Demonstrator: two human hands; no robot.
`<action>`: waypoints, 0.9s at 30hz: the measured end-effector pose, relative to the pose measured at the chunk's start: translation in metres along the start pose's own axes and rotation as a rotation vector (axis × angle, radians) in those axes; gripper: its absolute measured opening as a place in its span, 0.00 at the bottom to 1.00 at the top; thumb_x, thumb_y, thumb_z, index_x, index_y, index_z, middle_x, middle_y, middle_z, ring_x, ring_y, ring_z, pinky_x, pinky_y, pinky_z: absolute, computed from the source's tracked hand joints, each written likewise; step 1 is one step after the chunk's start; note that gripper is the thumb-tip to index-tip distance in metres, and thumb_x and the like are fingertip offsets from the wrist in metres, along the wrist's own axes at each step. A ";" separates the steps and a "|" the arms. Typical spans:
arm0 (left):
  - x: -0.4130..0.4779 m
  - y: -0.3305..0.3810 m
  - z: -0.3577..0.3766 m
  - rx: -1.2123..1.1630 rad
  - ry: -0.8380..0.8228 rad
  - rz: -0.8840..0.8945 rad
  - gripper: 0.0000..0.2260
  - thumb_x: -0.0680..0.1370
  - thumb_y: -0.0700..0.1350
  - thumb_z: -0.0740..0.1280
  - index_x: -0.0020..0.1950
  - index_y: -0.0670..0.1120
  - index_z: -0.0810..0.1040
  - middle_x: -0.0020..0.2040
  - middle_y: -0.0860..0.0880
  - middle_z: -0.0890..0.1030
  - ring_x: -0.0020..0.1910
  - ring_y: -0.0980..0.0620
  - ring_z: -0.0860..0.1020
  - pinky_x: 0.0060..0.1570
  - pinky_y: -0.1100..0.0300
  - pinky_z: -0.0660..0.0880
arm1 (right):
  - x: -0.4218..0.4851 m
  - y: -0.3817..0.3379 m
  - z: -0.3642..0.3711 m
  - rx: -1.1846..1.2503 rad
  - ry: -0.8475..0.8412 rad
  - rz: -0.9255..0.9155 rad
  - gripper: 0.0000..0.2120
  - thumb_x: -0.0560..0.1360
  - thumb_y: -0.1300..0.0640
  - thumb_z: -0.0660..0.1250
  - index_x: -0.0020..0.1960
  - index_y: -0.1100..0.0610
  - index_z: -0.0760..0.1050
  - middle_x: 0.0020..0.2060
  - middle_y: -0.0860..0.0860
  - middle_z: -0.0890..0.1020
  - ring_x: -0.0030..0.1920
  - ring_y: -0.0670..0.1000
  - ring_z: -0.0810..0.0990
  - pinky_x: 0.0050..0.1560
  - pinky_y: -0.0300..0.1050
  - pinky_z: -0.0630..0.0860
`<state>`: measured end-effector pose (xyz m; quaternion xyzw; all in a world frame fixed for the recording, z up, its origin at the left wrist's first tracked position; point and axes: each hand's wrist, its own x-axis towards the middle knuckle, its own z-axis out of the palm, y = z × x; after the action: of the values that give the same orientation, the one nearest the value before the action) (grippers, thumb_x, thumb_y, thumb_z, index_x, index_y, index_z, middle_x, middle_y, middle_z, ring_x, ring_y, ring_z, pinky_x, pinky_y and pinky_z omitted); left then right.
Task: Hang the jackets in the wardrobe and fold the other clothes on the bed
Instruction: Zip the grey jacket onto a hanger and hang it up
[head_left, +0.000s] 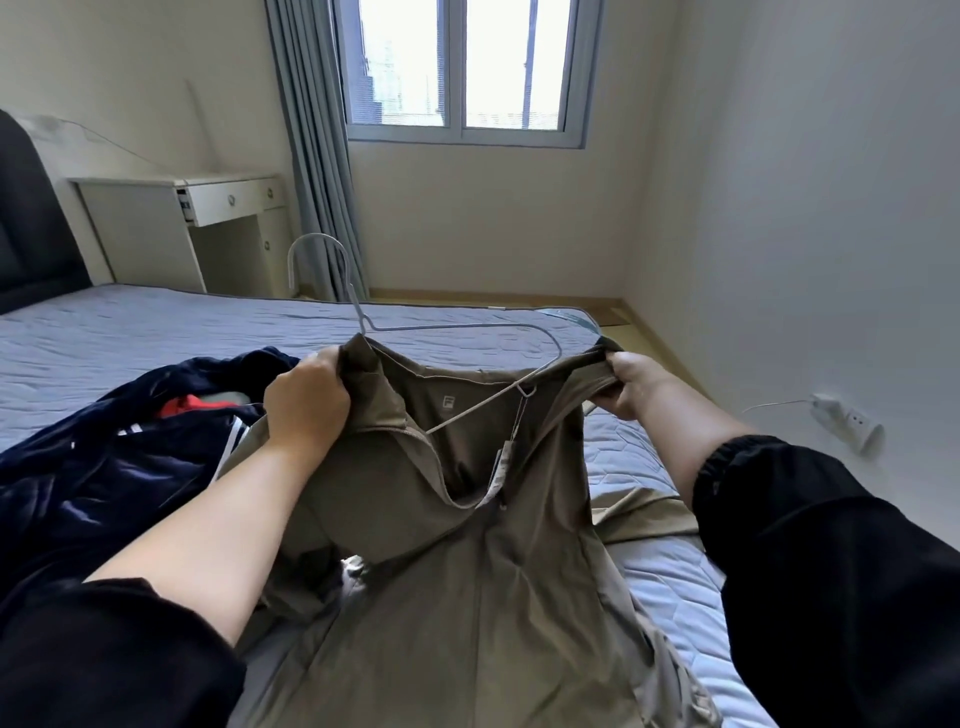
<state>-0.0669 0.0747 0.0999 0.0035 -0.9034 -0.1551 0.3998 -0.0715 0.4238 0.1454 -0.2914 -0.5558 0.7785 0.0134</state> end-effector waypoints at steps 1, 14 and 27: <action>0.000 -0.001 0.000 -0.007 0.004 0.012 0.04 0.76 0.36 0.60 0.46 0.40 0.75 0.44 0.36 0.80 0.39 0.32 0.78 0.36 0.53 0.64 | 0.002 -0.001 0.000 0.029 0.029 -0.010 0.10 0.80 0.56 0.62 0.43 0.60 0.72 0.34 0.57 0.78 0.29 0.55 0.79 0.36 0.50 0.81; 0.000 0.025 -0.001 -0.002 0.034 0.326 0.06 0.71 0.40 0.64 0.43 0.40 0.80 0.35 0.38 0.80 0.26 0.37 0.78 0.28 0.52 0.73 | 0.005 -0.016 0.034 -0.294 0.273 -0.535 0.14 0.73 0.54 0.69 0.53 0.63 0.80 0.42 0.53 0.80 0.42 0.52 0.79 0.42 0.42 0.75; 0.076 0.073 -0.037 -0.063 -0.030 0.218 0.05 0.78 0.41 0.59 0.50 0.43 0.73 0.47 0.40 0.80 0.44 0.34 0.78 0.38 0.52 0.66 | -0.118 -0.125 0.117 -0.227 -0.007 -1.124 0.07 0.76 0.64 0.63 0.48 0.60 0.80 0.42 0.52 0.81 0.41 0.46 0.78 0.39 0.29 0.73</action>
<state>-0.0829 0.1241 0.1989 -0.1096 -0.8990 -0.1389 0.4006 -0.0669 0.3306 0.3313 0.0517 -0.7055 0.5881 0.3922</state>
